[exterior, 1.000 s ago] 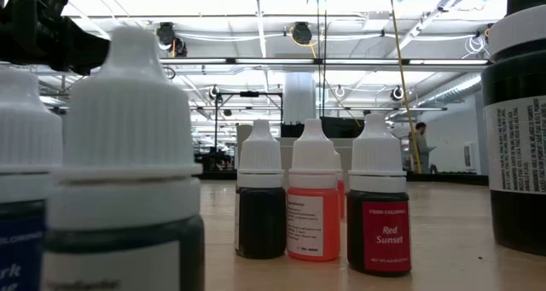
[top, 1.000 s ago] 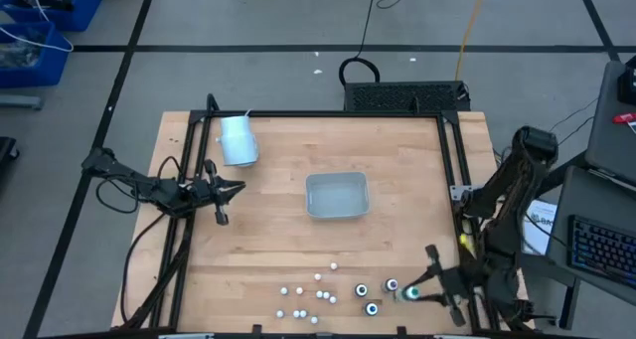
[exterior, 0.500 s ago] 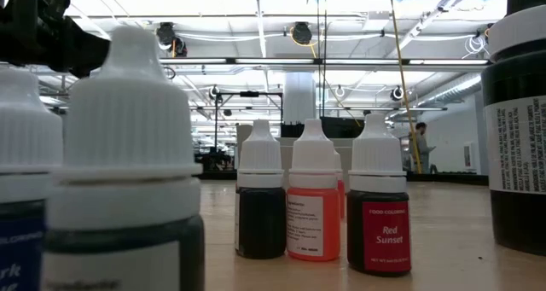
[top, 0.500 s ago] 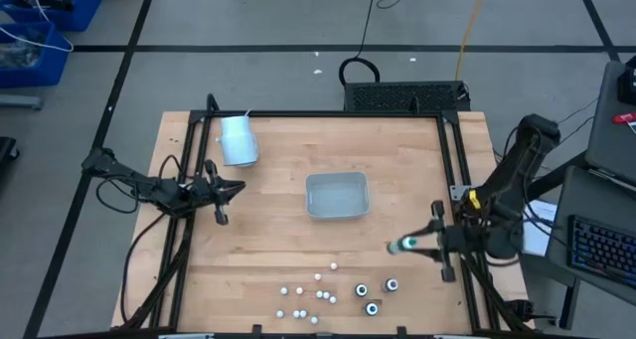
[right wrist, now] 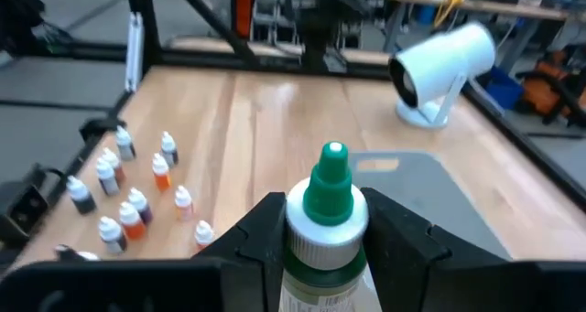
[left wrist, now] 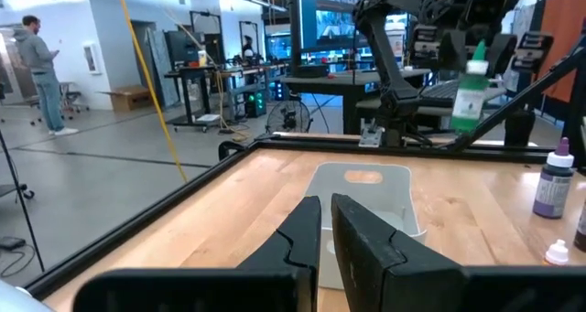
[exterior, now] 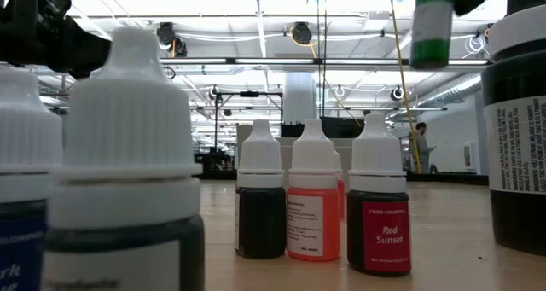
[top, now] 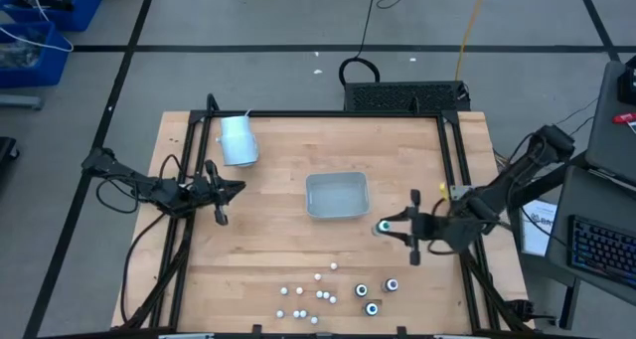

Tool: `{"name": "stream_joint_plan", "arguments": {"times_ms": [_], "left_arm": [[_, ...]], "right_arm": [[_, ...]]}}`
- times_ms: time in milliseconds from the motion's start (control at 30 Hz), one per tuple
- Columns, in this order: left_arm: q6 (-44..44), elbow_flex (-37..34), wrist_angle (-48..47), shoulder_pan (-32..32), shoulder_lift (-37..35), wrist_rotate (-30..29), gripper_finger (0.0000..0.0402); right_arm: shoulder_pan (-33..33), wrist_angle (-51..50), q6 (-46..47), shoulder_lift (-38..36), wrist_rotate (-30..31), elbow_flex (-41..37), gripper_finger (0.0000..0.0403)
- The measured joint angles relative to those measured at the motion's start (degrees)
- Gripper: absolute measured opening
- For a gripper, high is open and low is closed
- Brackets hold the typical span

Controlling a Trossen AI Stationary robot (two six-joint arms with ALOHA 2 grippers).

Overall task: Pick & Place food coloring
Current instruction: Put the green food coloring bottle into the bin

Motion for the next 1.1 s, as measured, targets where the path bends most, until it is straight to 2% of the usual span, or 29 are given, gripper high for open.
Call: {"name": "stream_joint_plan", "arguments": {"times_ms": [233,400,633,867,1100], "left_arm": [[0.0,0.0,-1.5,0.0,0.0,0.0,0.0040],[-0.2,0.0,-1.5,0.0,0.0,0.0,0.0040],[-1.6,0.0,-1.6,0.0,0.0,0.0,0.0040],[-1.6,0.0,-1.6,0.0,0.0,0.0,0.0040],[-1.7,0.0,-1.6,0.0,0.0,0.0,0.0040]], "right_arm": [[-5.0,1.6,-2.4,2.7,-7.3,0.0,0.0110],[-9.3,10.2,-7.4,5.1,-9.6,0.0,0.0110],[-20.6,22.9,-15.6,10.2,-22.1,0.5,0.0109],[-30.0,24.9,-17.2,18.3,-30.2,5.8,0.0112],[-33.1,27.5,-19.8,27.1,-31.6,13.3,0.0112]]}}
